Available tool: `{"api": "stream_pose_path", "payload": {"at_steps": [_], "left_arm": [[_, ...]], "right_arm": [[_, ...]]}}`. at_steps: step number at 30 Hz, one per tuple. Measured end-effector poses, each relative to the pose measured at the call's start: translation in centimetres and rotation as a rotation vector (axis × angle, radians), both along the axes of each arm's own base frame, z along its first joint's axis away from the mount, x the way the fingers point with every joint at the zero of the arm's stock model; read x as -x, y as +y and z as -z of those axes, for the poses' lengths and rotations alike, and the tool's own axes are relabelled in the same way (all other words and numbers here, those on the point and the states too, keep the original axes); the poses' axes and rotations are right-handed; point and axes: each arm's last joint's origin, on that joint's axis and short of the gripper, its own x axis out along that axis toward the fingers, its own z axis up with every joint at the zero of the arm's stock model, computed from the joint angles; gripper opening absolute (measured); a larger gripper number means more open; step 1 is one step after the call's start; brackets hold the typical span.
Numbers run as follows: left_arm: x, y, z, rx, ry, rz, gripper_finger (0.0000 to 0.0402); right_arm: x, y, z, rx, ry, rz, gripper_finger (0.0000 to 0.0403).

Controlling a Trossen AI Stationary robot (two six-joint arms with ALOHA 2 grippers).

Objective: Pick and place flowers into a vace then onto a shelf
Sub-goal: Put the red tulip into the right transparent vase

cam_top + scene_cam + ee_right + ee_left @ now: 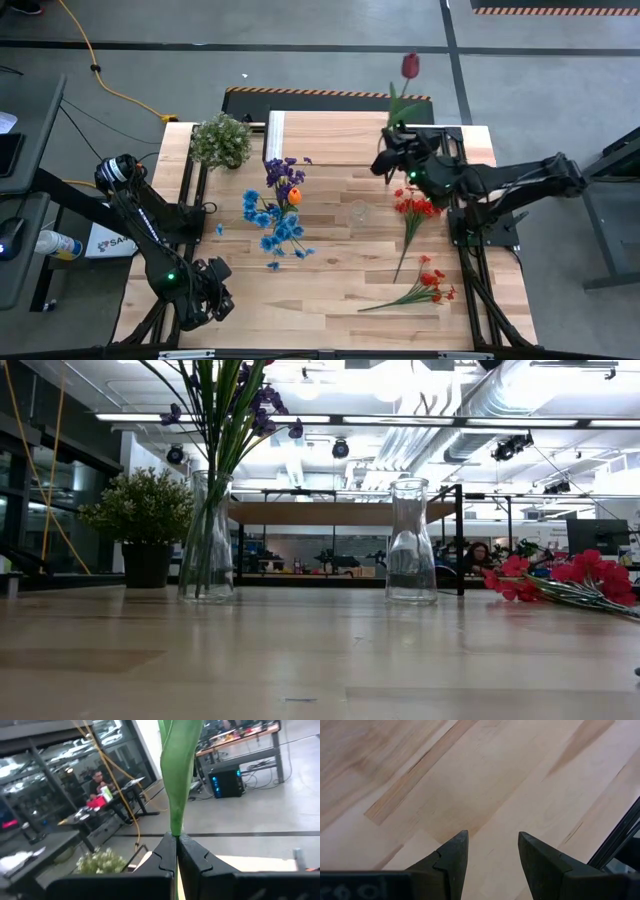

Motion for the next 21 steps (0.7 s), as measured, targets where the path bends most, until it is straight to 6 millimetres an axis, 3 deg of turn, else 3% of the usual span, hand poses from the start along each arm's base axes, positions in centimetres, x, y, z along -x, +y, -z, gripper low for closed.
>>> {"api": "stream_pose_path", "payload": {"at_steps": [11, 21], "left_arm": [[0.0, 0.0, 0.0, 0.006, -0.001, -0.015, 0.0207], [0.0, 0.0, 0.0, 0.006, -0.001, -0.016, 0.0207]], "right_arm": [[-3.8, 3.1, 3.9, 0.000, 0.092, -0.022, 0.0000], [-4.7, 6.7, 6.3, 0.025, 0.086, 0.051, 0.0000]]}}
